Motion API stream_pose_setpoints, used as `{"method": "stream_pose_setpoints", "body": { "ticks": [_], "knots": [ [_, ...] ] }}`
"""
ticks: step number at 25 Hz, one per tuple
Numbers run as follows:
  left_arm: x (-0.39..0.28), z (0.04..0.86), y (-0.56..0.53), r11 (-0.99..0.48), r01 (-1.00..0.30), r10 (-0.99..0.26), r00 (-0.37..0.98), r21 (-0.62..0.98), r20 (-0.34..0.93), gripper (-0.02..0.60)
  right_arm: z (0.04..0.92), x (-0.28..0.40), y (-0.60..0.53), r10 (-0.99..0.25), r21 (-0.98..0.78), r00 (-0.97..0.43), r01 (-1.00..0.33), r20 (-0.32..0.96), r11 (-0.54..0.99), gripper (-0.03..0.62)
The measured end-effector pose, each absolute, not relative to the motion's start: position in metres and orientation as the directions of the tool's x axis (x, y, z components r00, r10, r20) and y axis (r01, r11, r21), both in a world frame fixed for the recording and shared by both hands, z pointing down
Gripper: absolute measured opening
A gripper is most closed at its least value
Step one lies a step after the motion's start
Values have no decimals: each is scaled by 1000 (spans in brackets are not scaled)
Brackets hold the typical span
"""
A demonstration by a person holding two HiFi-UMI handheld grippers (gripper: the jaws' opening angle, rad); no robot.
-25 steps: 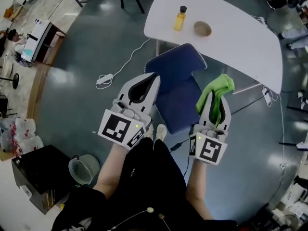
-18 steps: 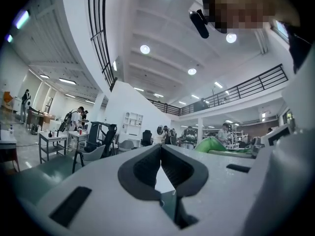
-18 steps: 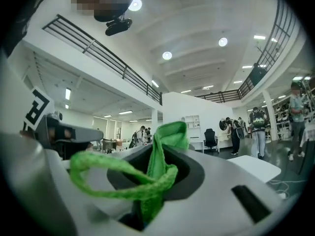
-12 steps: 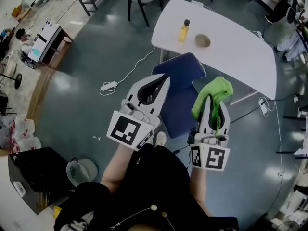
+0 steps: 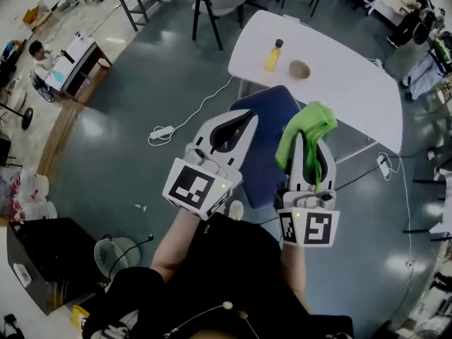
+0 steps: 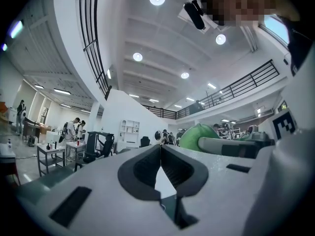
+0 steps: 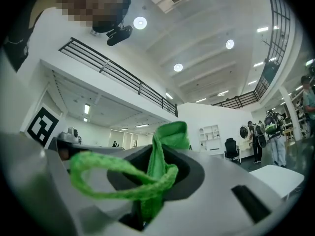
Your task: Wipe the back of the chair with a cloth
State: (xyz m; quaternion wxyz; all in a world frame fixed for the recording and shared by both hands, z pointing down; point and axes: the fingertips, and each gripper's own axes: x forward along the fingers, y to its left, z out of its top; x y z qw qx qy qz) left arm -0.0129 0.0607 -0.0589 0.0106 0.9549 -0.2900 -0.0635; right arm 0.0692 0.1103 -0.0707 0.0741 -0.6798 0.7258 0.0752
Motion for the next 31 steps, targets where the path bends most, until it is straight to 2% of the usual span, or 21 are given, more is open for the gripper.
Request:
{"method": "stream_pose_setpoints", "body": {
  "ticks": [6,31],
  "knots": [
    [-18,-62,65,-836,-546,-549,828,59,-112,6,-73,63,108,-981,60,-45,-998,-191,34,52],
    [-23,-71,71,-861,-506,-509,848,60,-147,6,-76,50,113,-983,66,-31,-998,-181,19,52]
  ]
}}
